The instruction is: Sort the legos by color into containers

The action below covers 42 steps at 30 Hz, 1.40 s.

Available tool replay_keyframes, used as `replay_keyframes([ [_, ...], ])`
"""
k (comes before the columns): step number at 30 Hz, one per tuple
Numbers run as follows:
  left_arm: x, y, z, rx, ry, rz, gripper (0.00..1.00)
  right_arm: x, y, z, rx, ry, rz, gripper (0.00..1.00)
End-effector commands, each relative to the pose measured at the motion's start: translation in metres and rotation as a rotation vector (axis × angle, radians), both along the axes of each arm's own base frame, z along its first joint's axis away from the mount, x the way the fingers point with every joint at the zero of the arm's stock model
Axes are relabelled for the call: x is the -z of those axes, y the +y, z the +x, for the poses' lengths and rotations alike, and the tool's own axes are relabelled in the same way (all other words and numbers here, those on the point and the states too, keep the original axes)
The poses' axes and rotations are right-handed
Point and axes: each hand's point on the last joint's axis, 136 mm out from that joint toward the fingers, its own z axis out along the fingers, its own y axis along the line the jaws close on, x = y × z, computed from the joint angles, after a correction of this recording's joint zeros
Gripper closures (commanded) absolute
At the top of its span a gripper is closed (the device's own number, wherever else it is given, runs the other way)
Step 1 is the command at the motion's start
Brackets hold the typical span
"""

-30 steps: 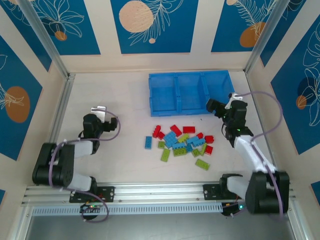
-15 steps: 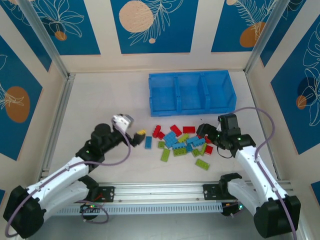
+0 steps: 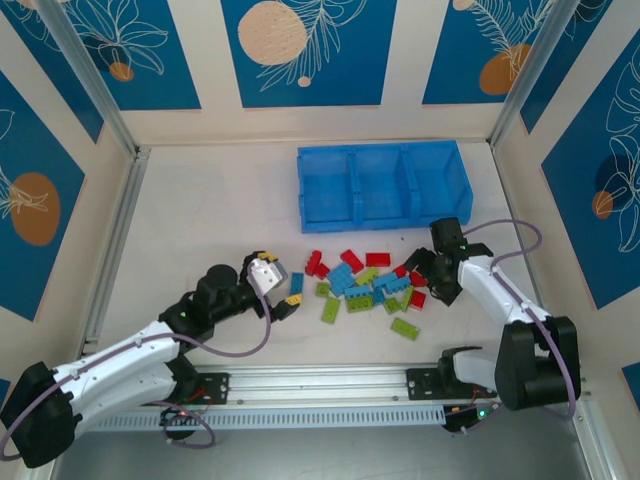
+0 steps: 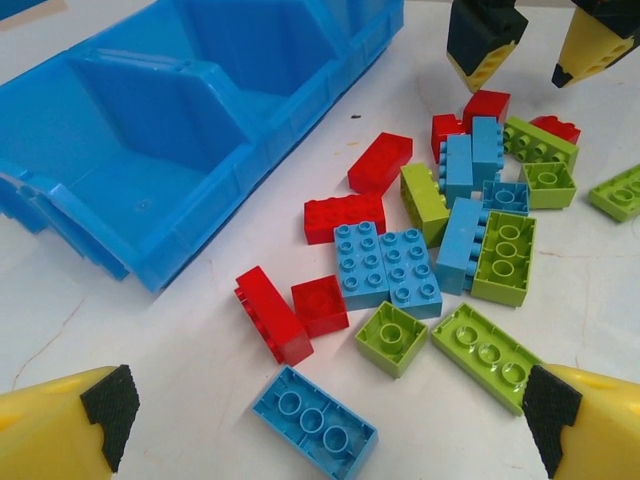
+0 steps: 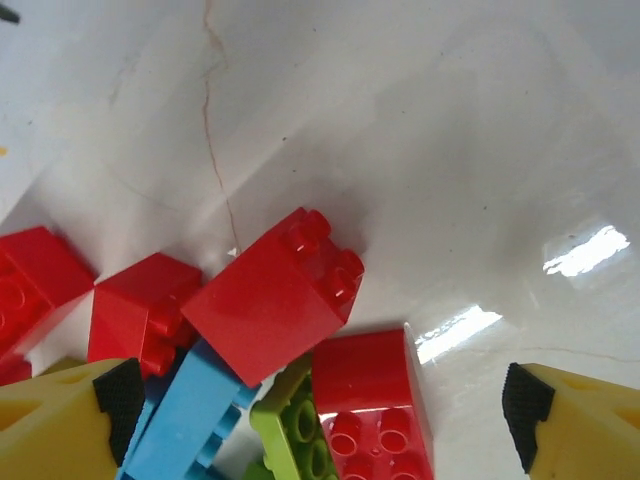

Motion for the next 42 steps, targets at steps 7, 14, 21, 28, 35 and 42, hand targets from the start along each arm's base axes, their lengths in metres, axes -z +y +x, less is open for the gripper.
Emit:
replay_keyframes([
  [7,0.008,0.002,0.001,-0.006,-0.012,0.041,0.00,0.017,0.000,0.003,0.291,0.170,0.053,0.17],
  [14,0.009,0.003,0.003,-0.016,-0.014,0.046,0.00,0.026,0.007,0.011,0.296,0.161,0.075,0.41],
  [21,0.009,0.004,0.004,-0.025,-0.014,0.049,0.00,0.001,-0.007,0.014,0.306,0.052,0.036,0.76],
  [28,0.009,0.010,0.010,-0.075,-0.021,0.046,0.00,-0.116,-0.035,0.063,0.169,-0.487,-0.173,0.79],
  [35,0.011,0.015,0.013,-0.110,-0.029,0.057,0.00,-0.151,-0.052,0.174,-0.104,-0.553,-0.267,0.83],
  [42,0.010,0.021,0.016,-0.138,-0.055,0.061,0.00,-0.098,-0.054,0.254,-0.111,-0.352,-0.084,0.68],
])
